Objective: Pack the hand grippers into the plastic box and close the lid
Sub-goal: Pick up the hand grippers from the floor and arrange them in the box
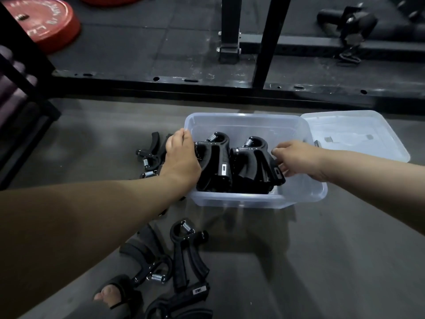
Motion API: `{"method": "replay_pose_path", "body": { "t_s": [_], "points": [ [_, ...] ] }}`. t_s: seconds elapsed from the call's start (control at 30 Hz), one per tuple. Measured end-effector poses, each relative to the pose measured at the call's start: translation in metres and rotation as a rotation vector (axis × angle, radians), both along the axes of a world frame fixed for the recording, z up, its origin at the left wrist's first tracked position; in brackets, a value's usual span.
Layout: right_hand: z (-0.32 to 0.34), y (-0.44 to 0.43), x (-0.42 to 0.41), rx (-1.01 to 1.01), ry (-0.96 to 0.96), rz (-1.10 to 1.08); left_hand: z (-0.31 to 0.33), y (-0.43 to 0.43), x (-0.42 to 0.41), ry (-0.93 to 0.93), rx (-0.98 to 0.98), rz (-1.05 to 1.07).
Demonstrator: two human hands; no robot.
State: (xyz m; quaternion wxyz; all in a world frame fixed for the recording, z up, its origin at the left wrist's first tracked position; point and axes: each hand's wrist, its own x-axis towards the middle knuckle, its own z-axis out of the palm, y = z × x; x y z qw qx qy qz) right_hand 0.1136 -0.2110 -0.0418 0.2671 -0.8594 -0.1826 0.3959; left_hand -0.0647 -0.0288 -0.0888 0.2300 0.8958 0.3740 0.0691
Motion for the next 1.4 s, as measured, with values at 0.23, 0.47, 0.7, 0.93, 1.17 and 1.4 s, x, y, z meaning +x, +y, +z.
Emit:
{"method": "replay_pose_path", "body": {
  "t_s": [0.23, 0.47, 0.7, 0.93, 1.17, 1.4],
  "points": [
    [-0.001, -0.001, -0.005, -0.165, -0.157, 0.259, -0.001, 0.001, 0.000, 0.007, 0.006, 0.000],
    [0.000, 0.008, -0.012, -0.165, -0.312, 0.298, -0.001, 0.001, 0.000, 0.010, -0.001, -0.002],
    [-0.002, 0.008, -0.013, -0.149, -0.348, 0.353, 0.000, 0.000, 0.000, 0.002, 0.003, -0.006],
    [-0.003, 0.008, -0.016, -0.143, -0.341, 0.362, 0.000, 0.000, 0.000, 0.006, 0.000, -0.006],
    [-0.003, 0.011, -0.020, -0.208, -0.383, 0.402, -0.001, 0.001, 0.001, 0.003, -0.002, -0.006],
    [-0.008, 0.006, -0.016, -0.263, -0.369, 0.423, -0.001, 0.001, 0.001, -0.023, -0.021, 0.011]
  ]
}}
